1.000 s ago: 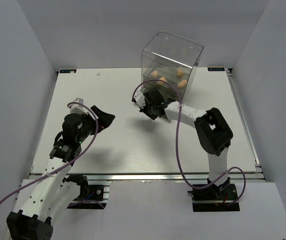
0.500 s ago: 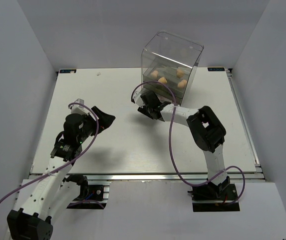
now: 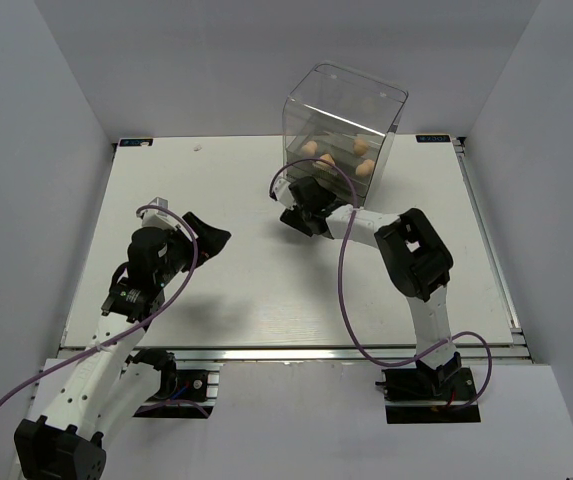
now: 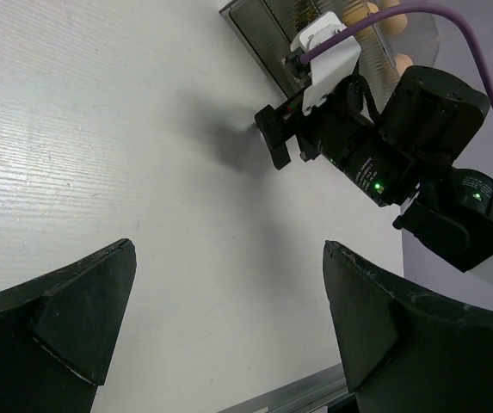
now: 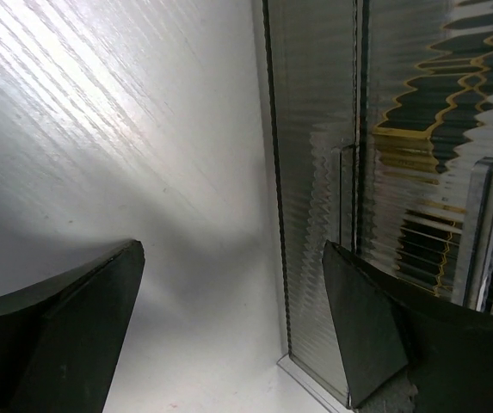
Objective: Organize the makeup
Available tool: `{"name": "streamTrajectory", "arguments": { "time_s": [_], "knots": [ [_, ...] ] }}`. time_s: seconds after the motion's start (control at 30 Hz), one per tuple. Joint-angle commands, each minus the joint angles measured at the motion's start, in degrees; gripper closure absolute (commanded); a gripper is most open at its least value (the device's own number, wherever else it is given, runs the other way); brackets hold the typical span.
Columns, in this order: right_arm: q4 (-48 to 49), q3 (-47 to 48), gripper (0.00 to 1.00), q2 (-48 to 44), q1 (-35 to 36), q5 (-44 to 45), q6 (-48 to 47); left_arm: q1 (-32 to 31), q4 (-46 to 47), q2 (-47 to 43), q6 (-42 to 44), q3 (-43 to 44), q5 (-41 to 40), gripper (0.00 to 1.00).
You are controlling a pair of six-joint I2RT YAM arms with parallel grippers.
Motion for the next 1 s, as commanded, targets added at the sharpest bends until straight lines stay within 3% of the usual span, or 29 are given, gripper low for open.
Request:
{"name": "streamTrajectory", "arguments": {
  "time_s": [0.0, 0.4, 0.63, 0.87, 0.97],
  "knots": [
    [2.38, 1.91, 0.11, 1.22, -0.9, 1.85, -1.03, 0.08, 0.62, -0.18, -0.14, -0.46, -0.72, 0.02],
    [2.12, 0.6, 0.11, -1.94, -1.43, -0.87, -0.68, 0.08, 0.98, 0.17, -0.23, -0.11, -0.72, 0.02],
    [-6.66, -3.17, 0.11, -13.71, -1.34, -17.55, 3.88, 0.08, 2.99, 0.26, 0.04, 0.07, 0.77, 0.02],
    [-14.13, -5.73, 0.11, -28.11, -3.62, -35.22, 17.83, 0.08, 7.48, 0.52, -0.23, 0.16, 4.72, 0.02],
    [-16.42, -6.61, 0.11, -33.03, -4.77, -38.58, 21.2, 0.08, 8.71, 0.35, -0.31, 0.16, 5.78, 0.02]
  ]
}}
